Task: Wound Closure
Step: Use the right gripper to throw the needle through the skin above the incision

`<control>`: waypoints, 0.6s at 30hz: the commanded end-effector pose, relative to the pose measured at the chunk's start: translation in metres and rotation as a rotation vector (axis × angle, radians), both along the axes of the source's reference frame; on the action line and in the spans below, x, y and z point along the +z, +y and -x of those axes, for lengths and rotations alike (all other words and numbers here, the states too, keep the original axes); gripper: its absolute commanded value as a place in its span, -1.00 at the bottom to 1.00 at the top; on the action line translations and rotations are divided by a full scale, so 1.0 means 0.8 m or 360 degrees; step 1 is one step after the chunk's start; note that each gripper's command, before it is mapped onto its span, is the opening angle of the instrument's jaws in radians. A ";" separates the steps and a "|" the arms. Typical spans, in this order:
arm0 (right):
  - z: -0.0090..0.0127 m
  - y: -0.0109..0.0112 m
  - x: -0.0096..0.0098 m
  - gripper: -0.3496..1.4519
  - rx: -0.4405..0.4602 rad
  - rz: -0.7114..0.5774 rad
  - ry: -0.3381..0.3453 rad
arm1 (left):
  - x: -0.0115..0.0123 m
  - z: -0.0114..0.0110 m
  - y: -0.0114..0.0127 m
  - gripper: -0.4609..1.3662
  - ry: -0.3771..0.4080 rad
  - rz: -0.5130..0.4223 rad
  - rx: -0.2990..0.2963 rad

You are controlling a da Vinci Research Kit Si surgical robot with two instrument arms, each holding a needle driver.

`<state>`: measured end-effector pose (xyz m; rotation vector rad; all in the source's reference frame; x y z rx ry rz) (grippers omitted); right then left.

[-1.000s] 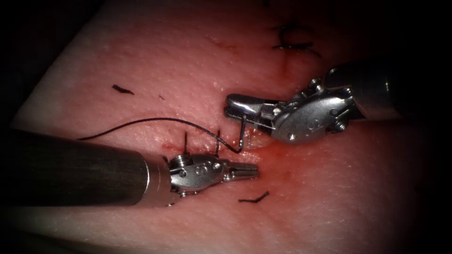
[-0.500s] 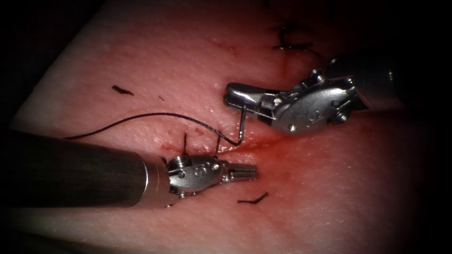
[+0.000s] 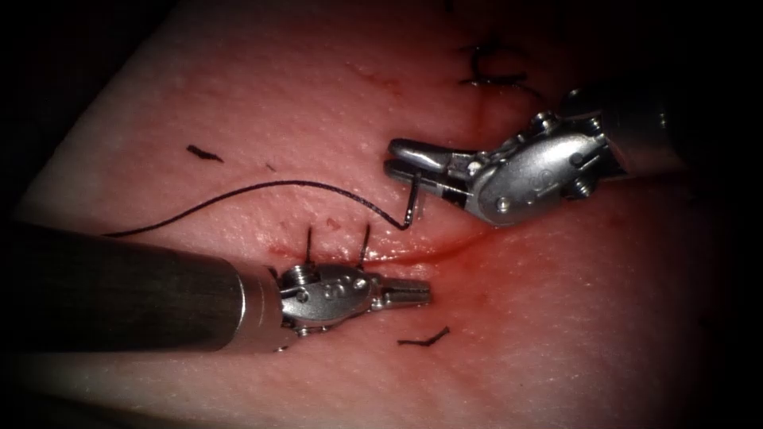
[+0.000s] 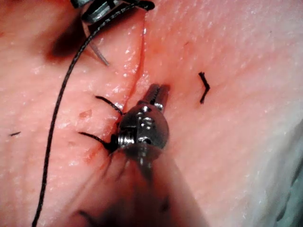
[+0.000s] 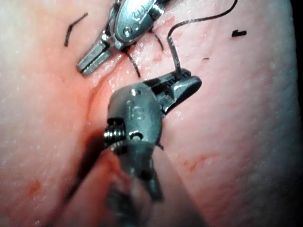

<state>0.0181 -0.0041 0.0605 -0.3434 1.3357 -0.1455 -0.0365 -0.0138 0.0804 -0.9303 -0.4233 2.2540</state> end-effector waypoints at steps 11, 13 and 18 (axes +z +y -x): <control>0.0005 0.0022 0.0021 -1.00 0.0041 -0.0723 -0.0042 | 0.0000 -0.0004 -0.0001 -0.43 0.0002 0.0002 0.0002; 0.0005 0.0026 0.0026 -1.00 0.0024 -0.0823 -0.0040 | 0.0000 -0.0005 -0.0001 -0.44 0.0001 0.0003 0.0003; 0.0005 0.0033 0.0038 -1.00 -0.0024 -0.1003 -0.0042 | 0.0001 -0.0008 -0.0001 -0.44 0.0000 0.0003 0.0006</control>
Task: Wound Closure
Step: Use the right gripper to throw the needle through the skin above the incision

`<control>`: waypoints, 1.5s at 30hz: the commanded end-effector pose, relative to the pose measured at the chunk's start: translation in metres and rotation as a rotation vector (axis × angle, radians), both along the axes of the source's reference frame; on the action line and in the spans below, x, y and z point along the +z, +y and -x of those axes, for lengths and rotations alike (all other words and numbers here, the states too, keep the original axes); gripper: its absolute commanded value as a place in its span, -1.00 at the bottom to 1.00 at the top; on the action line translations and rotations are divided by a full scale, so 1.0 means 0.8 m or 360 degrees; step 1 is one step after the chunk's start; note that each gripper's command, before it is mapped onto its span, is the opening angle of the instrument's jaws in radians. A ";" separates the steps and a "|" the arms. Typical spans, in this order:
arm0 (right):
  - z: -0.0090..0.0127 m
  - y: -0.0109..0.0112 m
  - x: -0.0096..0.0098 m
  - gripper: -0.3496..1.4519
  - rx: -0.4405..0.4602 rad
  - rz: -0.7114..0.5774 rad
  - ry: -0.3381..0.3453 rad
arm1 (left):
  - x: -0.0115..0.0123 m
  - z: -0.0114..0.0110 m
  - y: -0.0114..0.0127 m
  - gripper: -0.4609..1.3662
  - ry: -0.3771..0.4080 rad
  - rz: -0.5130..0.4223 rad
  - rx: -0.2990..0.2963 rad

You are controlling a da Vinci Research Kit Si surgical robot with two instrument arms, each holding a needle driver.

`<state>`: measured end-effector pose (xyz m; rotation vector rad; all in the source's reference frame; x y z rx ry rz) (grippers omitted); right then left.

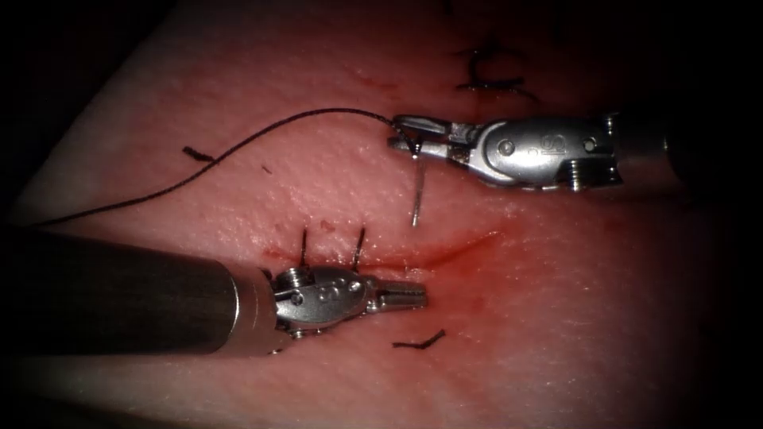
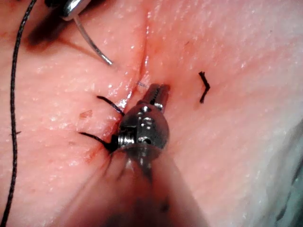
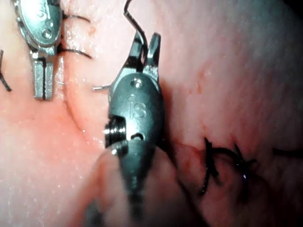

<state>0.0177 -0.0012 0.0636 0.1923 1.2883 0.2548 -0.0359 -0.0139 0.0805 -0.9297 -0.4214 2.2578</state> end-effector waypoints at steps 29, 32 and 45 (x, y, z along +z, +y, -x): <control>-0.0009 -0.0061 0.0070 -1.00 0.0053 -0.1481 -0.0053 | -0.0002 -0.0010 -0.0002 -0.45 0.0002 0.0002 0.0009; -0.0008 -0.0076 0.0071 -1.00 0.0039 -0.1557 -0.0058 | -0.0003 -0.0010 -0.0001 -0.45 -0.0002 0.0002 0.0006; -0.0002 -0.0054 0.0068 0.29 0.0298 -0.1518 0.0049 | -0.0004 -0.0009 -0.0001 -0.47 -0.0001 0.0001 0.0004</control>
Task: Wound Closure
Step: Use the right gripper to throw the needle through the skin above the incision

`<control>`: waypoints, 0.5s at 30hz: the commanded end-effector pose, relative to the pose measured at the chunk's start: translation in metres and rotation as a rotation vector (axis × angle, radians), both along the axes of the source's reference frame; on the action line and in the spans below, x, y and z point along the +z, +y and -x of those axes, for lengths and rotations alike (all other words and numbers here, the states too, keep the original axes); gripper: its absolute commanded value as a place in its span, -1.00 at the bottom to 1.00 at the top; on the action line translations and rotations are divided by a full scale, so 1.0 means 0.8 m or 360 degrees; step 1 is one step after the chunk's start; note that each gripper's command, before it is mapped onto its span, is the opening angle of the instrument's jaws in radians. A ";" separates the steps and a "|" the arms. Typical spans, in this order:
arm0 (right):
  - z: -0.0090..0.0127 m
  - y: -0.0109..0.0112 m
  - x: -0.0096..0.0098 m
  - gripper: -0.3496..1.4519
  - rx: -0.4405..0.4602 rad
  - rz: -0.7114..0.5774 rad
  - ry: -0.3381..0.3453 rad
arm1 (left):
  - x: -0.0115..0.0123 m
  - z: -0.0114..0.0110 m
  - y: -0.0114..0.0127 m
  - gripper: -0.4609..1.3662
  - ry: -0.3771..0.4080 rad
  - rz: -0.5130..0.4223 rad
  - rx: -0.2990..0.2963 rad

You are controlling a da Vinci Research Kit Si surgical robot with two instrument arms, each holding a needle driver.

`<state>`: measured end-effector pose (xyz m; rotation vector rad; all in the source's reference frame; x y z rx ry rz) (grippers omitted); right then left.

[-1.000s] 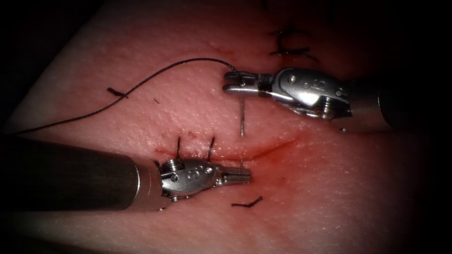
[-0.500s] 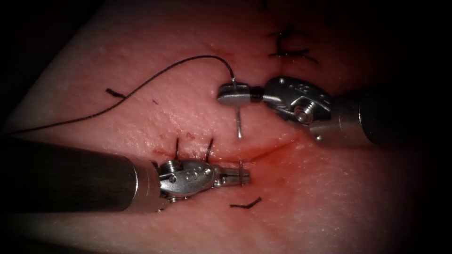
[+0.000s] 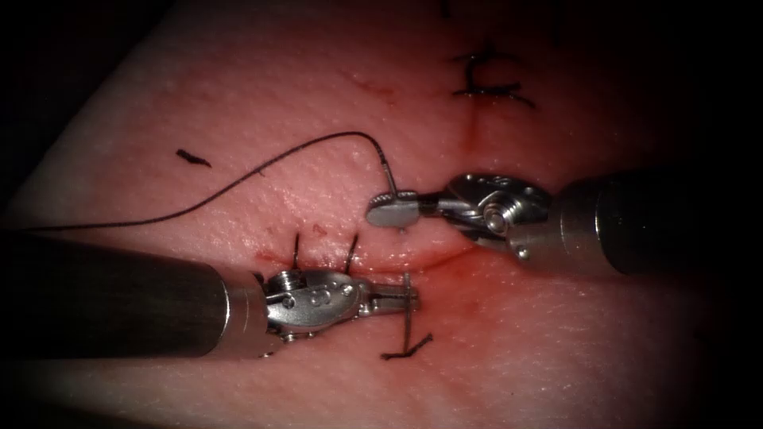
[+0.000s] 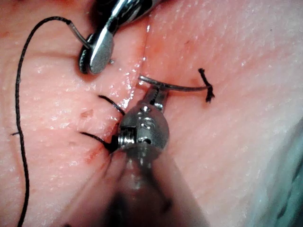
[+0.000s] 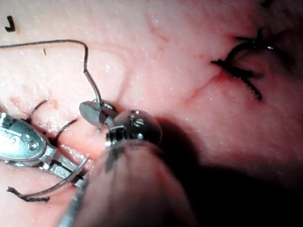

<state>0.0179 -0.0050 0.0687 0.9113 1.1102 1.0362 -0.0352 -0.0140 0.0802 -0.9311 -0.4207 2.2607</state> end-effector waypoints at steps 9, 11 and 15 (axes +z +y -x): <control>0.0002 0.0044 0.0014 0.81 -0.0035 0.0745 0.0002 | -0.0001 -0.0002 -0.0002 -0.47 -0.0001 -0.0002 0.0002; 0.0001 0.0046 0.0013 0.82 -0.0043 0.0788 0.0003 | -0.0001 -0.0002 -0.0002 -0.47 -0.0001 -0.0002 0.0002; -0.0003 0.0047 0.0004 0.78 -0.0057 0.0863 0.0007 | -0.0001 -0.0002 -0.0002 -0.47 -0.0001 -0.0002 0.0002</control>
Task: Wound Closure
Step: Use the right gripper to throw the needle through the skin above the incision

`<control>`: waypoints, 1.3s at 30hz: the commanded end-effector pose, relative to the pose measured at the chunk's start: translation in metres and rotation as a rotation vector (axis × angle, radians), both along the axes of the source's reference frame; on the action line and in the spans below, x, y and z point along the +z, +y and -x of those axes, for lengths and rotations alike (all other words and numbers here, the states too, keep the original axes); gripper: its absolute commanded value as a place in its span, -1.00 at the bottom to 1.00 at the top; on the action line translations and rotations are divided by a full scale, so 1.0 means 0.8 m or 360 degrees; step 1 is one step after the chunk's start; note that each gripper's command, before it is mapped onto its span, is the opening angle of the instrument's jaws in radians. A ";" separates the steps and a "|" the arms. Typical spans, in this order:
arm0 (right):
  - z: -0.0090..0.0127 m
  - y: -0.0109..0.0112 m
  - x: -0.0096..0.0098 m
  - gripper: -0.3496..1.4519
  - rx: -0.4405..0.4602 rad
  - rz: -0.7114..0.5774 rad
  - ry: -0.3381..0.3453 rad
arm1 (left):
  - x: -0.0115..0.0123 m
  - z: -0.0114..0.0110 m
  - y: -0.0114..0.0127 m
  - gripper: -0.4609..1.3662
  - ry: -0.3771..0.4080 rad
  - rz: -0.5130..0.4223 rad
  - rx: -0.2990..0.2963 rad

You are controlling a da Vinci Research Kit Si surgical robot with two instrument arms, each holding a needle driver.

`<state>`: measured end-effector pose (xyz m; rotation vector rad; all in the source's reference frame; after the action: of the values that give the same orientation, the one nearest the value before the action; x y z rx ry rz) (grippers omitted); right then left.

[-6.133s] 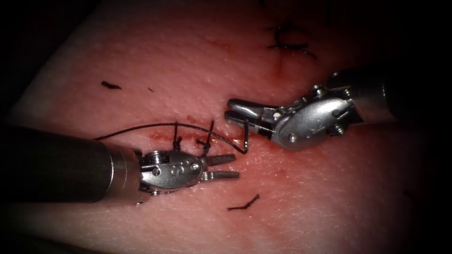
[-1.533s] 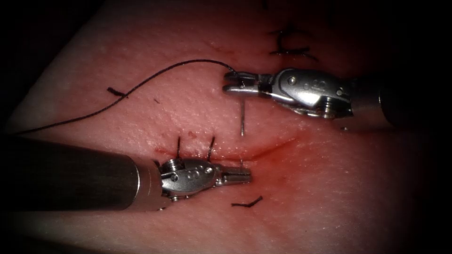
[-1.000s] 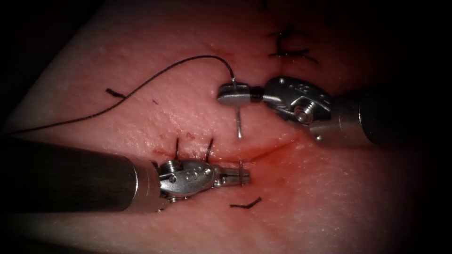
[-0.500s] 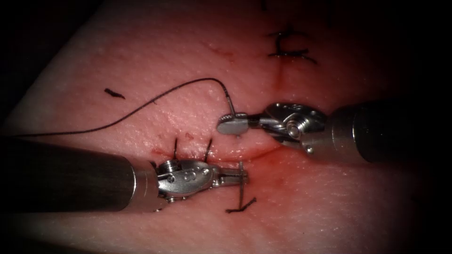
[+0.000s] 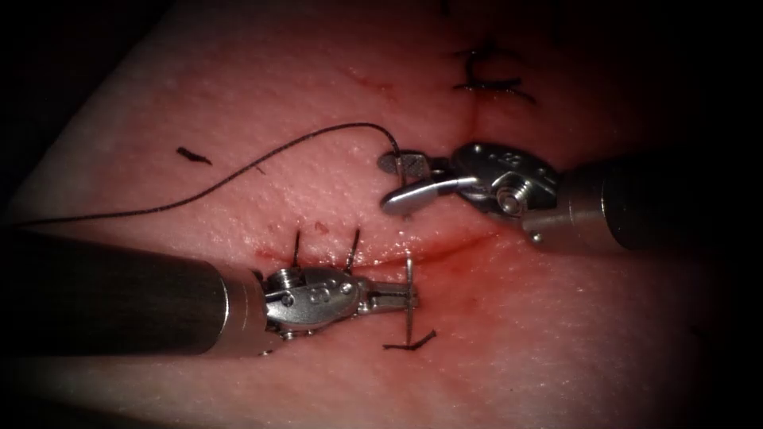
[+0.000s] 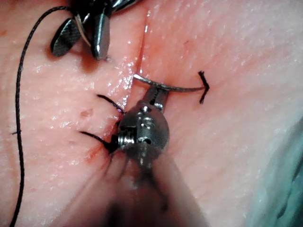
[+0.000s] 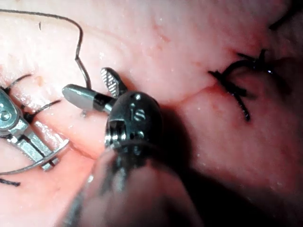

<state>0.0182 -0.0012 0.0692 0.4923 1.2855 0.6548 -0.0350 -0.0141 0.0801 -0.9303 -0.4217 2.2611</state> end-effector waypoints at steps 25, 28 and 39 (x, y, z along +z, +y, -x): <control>0.0000 -0.0083 -0.0014 -1.00 -0.0091 -0.0805 -0.0171 | -0.0006 -0.0001 0.0008 -0.47 0.0000 0.0008 0.0008; -0.0001 -0.0099 -0.0015 -1.00 -0.0102 -0.0973 -0.0172 | -0.0008 -0.0001 0.0006 -0.47 0.0001 0.0008 0.0008; 0.0013 -0.0065 0.0007 0.54 0.0025 -0.0777 -0.0060 | -0.0048 -0.0011 0.0004 -0.41 -0.0005 0.0107 0.0041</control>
<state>0.0171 -0.0059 0.0699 0.8581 1.0922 0.9933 -0.0342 -0.0138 0.0760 -0.9657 -0.3681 2.3124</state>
